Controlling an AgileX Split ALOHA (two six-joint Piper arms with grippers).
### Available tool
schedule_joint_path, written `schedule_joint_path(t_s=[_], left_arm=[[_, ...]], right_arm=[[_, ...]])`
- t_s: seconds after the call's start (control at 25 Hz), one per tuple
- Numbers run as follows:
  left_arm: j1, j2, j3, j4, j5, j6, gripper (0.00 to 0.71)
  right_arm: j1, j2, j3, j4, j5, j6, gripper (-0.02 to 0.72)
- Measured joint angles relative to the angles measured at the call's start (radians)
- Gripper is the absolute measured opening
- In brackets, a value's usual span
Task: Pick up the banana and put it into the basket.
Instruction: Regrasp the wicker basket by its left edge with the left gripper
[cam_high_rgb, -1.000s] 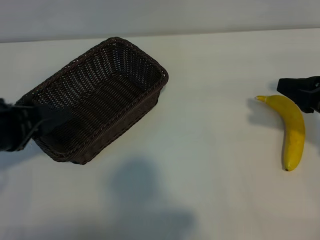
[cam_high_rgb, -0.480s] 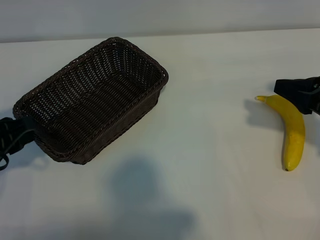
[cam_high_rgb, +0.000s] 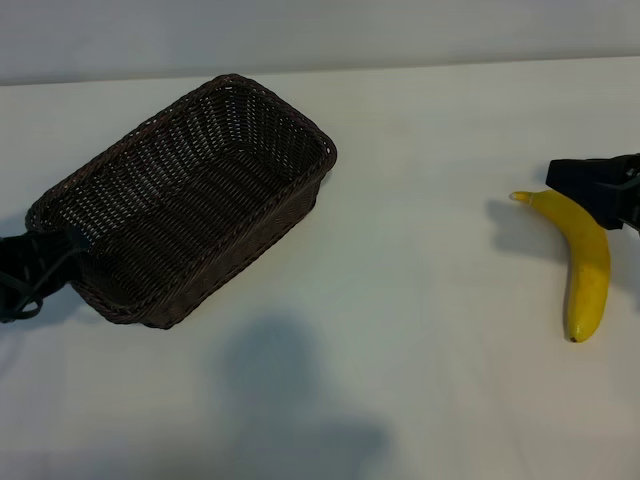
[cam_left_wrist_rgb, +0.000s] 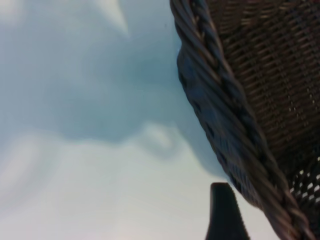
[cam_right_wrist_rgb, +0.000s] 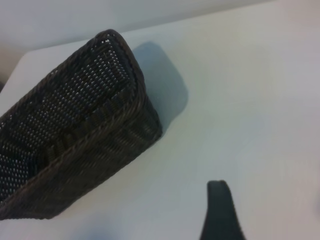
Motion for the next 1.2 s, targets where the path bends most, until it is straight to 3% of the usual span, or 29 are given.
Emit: schedule_joint_path(t_s=[1.2], left_arm=[[0.0,0.26,-0.001,-0.054,-0.242,0.0,0.475]], right_arm=[[0.0,0.0,0.0,0.0,0.016,0.0,0.488]])
